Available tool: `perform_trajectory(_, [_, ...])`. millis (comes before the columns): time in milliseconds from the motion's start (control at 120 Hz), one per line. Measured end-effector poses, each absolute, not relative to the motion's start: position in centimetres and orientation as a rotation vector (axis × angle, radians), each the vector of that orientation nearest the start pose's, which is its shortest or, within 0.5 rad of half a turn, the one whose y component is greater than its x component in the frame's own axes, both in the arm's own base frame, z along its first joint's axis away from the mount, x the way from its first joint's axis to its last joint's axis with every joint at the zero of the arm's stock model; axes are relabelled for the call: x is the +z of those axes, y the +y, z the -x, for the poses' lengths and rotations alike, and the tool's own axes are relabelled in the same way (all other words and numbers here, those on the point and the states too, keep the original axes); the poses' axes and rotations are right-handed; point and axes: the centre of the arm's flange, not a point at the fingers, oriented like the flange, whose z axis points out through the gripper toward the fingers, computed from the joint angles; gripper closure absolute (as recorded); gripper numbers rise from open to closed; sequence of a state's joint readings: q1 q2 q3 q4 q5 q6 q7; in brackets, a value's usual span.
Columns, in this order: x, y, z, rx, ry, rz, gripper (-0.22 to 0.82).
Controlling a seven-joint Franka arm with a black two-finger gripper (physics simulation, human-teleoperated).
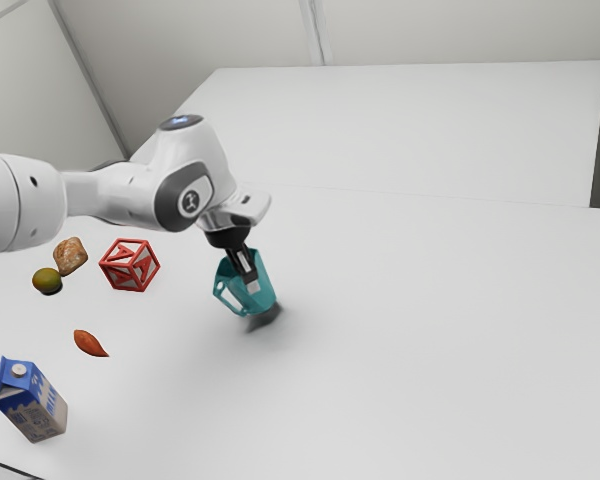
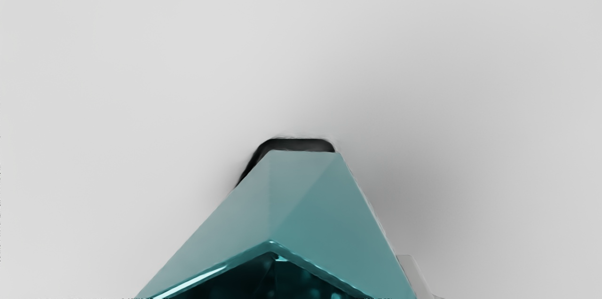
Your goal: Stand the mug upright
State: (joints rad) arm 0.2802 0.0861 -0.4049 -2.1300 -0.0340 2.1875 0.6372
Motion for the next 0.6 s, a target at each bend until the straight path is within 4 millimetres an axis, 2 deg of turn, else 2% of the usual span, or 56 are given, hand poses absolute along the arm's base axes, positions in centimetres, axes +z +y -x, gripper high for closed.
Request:
perform_trajectory(442, [34.6, -6.9, -54.3, 0.057, 0.934, 3.031, 0.77])
perform_trajectory(600, [34.6, -7.1, -54.2, 0.058, 0.882, 3.046, 0.6])
